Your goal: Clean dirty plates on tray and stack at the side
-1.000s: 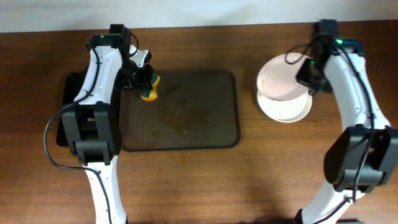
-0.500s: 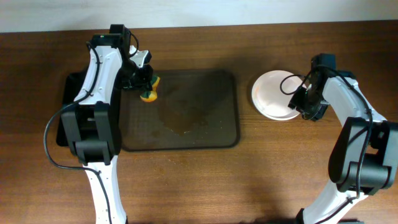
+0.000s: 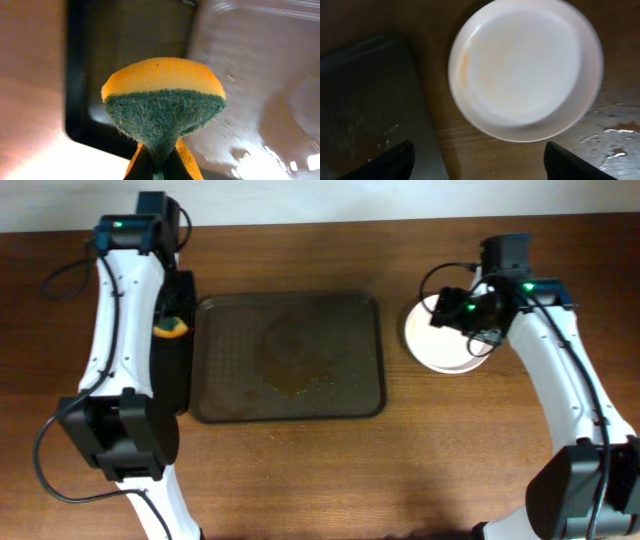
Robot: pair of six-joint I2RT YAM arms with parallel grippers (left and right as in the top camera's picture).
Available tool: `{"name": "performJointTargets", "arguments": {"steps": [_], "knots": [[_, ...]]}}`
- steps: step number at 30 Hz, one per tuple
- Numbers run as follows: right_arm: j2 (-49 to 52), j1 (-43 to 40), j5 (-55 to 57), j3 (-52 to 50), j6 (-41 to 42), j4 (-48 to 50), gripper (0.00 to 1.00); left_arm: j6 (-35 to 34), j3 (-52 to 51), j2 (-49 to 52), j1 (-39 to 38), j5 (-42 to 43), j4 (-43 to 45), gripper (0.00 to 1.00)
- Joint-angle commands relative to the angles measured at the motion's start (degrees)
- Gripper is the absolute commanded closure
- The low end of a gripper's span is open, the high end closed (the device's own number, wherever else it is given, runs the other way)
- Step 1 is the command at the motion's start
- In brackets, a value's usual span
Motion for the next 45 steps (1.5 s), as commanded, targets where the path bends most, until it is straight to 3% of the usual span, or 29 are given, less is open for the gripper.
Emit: {"name": "performJointTargets", "arguments": {"steps": [1,7,9,11,14,15,20,24,31,34,35,36,45], "knots": [[0.39,2.8,0.7,0.44,-0.81,0.85,0.17,-4.17,-4.09,0.7,4.42,-5.79,3.61,1.0],[0.39,3.98,0.74,0.42,-0.79,1.25,0.15,-4.17,-16.98,0.74,9.51,-4.15,15.47,0.99],[0.39,4.0,0.74,0.42,-0.79,1.25,0.15,-4.15,-19.93,0.74,10.43,-1.9,18.27,0.89],[0.39,4.0,0.52,0.42,-0.79,1.01,0.15,-4.17,-22.73,0.74,11.17,-0.59,20.59,0.45],[0.39,3.98,0.55,0.42,-0.79,0.44,0.15,-4.15,-22.99,0.72,11.26,-0.63,20.55,0.06],[0.39,3.98,0.57,0.44,-0.81,0.28,0.15,-4.15,-22.88,0.5,11.26,-0.61,20.55,0.01],[-0.07,3.98,-1.18,0.87,-0.79,-2.56,0.15,-4.13,-21.11,-2.91,11.19,3.37,19.69,0.01],[-2.16,3.98,-1.18,3.67,-1.27,-7.02,0.16,-3.87,-19.45,-11.63,10.4,6.8,19.28,0.01],[-13.94,3.82,0.39,9.51,-4.87,-15.34,0.15,-3.93,-19.45,-26.18,6.67,8.55,19.23,0.01],[-20.9,3.82,2.86,10.8,-4.87,-18.51,0.12,-3.93,-19.45,-28.13,6.43,9.42,19.23,0.01],[-23.47,3.82,2.95,10.84,-4.87,-19.17,0.03,-3.91,-19.45,-28.33,6.43,9.42,19.23,0.01],[-26.25,3.82,2.95,10.84,-4.87,-19.65,0.02,-3.91,-19.45,-28.33,6.43,9.42,19.26,0.01],[-39.8,3.82,1.22,10.82,-4.85,-20.48,0.01,-3.93,-19.47,-28.3,6.47,9.42,19.26,0.01]]}}
